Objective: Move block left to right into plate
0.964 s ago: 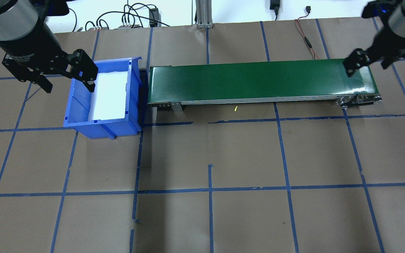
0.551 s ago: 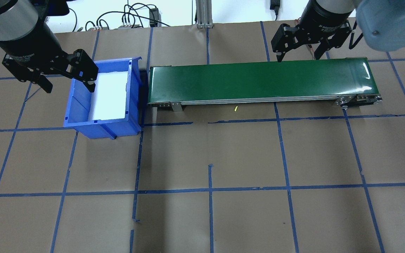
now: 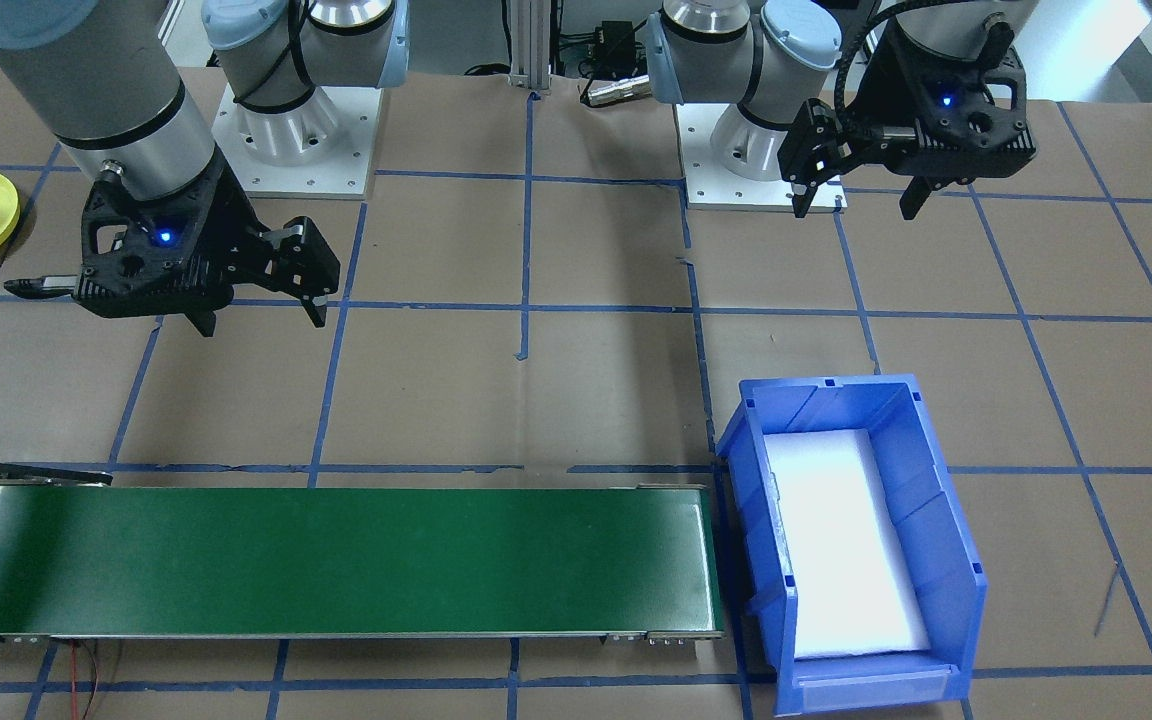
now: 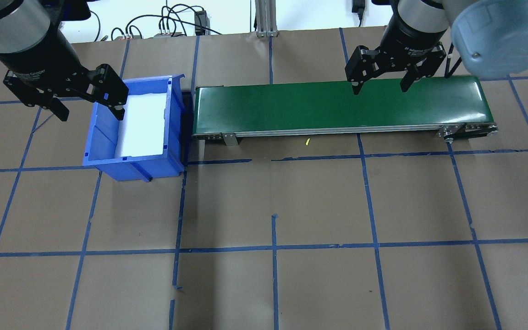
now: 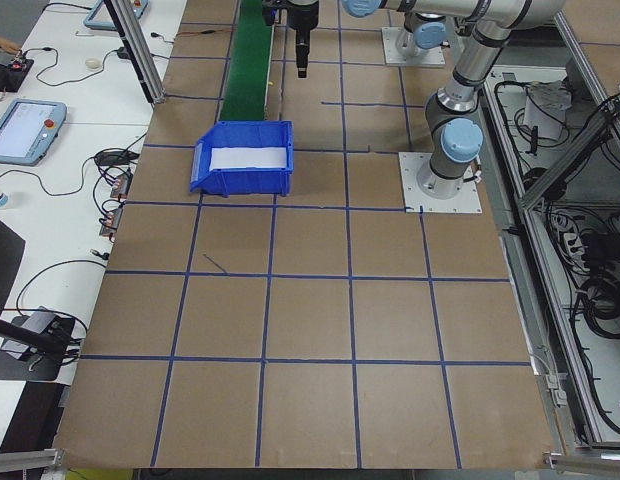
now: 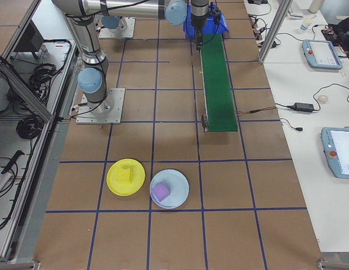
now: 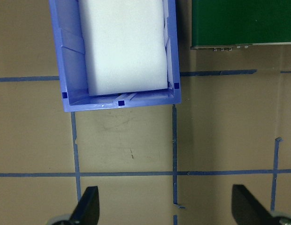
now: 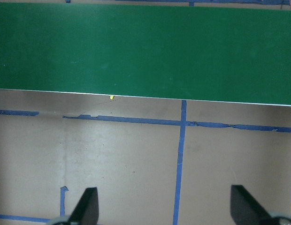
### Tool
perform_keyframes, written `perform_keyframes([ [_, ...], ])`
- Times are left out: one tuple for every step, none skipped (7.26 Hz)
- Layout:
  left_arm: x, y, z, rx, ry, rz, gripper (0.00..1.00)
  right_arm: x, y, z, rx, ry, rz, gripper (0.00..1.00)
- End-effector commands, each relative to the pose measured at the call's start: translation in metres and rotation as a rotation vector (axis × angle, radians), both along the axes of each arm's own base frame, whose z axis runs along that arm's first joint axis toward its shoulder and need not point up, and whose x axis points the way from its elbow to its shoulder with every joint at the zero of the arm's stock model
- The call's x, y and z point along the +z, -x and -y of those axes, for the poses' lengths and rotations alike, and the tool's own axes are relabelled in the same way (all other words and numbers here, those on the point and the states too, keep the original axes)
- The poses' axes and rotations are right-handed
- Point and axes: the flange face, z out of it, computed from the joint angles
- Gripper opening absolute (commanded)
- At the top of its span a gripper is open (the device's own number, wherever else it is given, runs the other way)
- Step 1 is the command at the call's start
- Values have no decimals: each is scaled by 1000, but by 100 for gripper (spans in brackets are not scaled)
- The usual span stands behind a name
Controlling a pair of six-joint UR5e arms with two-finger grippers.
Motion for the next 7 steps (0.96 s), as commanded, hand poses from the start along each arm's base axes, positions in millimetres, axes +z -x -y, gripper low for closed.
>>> perform_keyframes([
  [0, 0, 0, 1, -2, 1, 100, -1, 0, 0, 2, -2, 0, 100],
  [0, -3, 0, 5, -4, 4, 100, -2, 3, 1, 2, -3, -2, 100],
  [-1, -3, -1, 5, -7, 6, 100, -4, 12, 4, 27, -5, -17, 100],
  [0, -2, -2, 2, -7, 6, 100, -4, 22, 7, 74, 3, -25, 100],
  [-1, 1, -2, -2, -6, -1, 100, -4, 31, 8, 60, -1, -15, 100],
  [-2, 2, -2, -2, -8, -5, 100, -5, 31, 7, 60, -7, -13, 100],
  [-2, 2, -2, 2, -9, -8, 100, -5, 31, 6, 60, -8, -11, 100],
])
